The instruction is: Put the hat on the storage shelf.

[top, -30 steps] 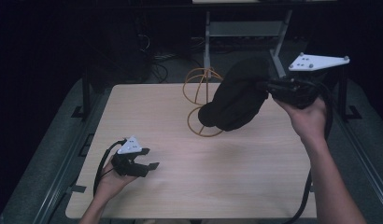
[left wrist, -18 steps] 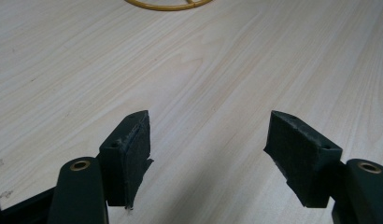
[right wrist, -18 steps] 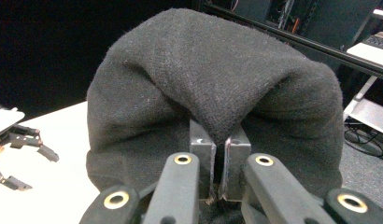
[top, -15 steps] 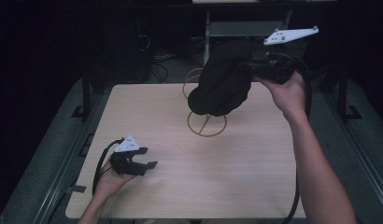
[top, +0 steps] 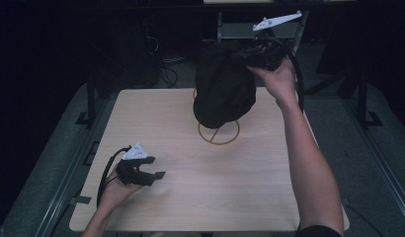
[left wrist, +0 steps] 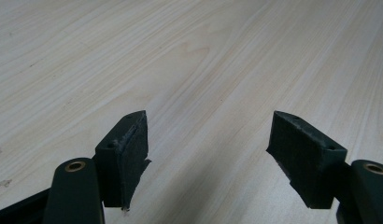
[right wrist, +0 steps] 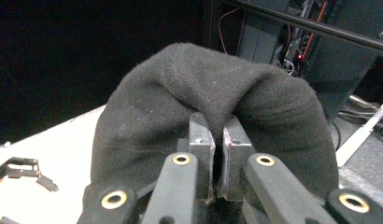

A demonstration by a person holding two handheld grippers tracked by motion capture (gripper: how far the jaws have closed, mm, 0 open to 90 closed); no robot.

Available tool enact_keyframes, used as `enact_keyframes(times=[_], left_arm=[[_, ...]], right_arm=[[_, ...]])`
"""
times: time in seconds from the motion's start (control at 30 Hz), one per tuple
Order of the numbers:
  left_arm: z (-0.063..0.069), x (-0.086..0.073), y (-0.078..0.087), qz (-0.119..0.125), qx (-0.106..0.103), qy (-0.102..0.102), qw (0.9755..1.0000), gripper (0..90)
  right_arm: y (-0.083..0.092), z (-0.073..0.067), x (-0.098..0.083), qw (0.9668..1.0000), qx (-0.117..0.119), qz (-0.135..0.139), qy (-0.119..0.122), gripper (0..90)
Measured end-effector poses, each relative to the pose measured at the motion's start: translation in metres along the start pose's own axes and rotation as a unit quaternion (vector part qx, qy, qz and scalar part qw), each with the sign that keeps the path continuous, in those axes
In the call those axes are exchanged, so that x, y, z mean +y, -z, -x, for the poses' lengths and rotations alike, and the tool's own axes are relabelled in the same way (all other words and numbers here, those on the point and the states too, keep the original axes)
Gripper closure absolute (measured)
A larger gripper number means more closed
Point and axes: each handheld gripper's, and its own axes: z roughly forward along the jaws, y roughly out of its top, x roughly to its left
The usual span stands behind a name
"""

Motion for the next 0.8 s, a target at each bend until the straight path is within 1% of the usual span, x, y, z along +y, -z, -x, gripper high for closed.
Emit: enact_keyframes(times=[0.07,0.1,0.13,0.17,0.23,0.27,0.3,0.33,0.57,0.67,0.7,0.73,0.8], left_arm=[[0.0,0.0,0.001,0.003,0.0,0.001,1.0,27.9],[0.0,0.0,0.001,0.003,0.0,0.001,1.0,27.9],[-0.001,0.0,0.001,0.005,0.0,0.005,1.0,27.9],[-0.001,0.0,0.001,0.005,0.0,0.005,1.0,27.9],[-0.002,0.0,0.003,0.004,-0.001,0.005,1.0,27.9],[-0.003,0.0,0.003,0.011,-0.003,0.009,0.9999,27.9],[-0.003,0.0,0.003,0.011,-0.003,0.009,0.9999,27.9],[-0.003,0.0,0.004,0.012,-0.006,0.012,0.9998,27.9],[-0.002,0.0,0.005,0.017,-0.007,0.012,0.9998,27.9],[-0.001,0.001,0.005,0.021,-0.009,0.014,0.9996,27.9],[-0.001,0.001,0.005,0.021,-0.009,0.014,0.9996,27.9],[-0.001,0.001,0.005,0.023,-0.01,0.016,0.9996,27.9],[-0.001,0.001,0.005,0.023,-0.01,0.016,0.9996,27.9]], right_arm=[[-0.008,0.002,0.0,1.0,0.006,0.001,-0.006,85.4],[-0.008,0.002,0.0,1.0,0.006,0.001,-0.006,85.4],[-0.016,0.003,0.0,0.9999,0.01,0.004,-0.011,85.5],[-0.016,0.003,0.0,0.9999,0.01,0.004,-0.011,85.5],[-0.023,0.004,0.001,0.9998,0.013,0.003,-0.013,85.5],[-0.029,0.005,0.001,0.9997,0.015,0.004,-0.019,85.5],[-0.032,0.006,0.001,0.9997,0.016,0.005,-0.02,85.6],[-0.034,0.006,0.001,0.9996,0.017,0.005,-0.023,85.6],[-0.044,0.01,0.002,0.9993,0.018,0.007,-0.032,85.6],[-0.051,0.013,0.001,0.9991,0.018,0.002,-0.038,85.6],[-0.051,0.013,0.001,0.9991,0.018,0.002,-0.038,85.6],[-0.055,0.014,0.0,0.9989,0.019,0.0,-0.043,85.5],[-0.056,0.014,0.001,0.9989,0.018,-0.001,-0.044,85.5]])
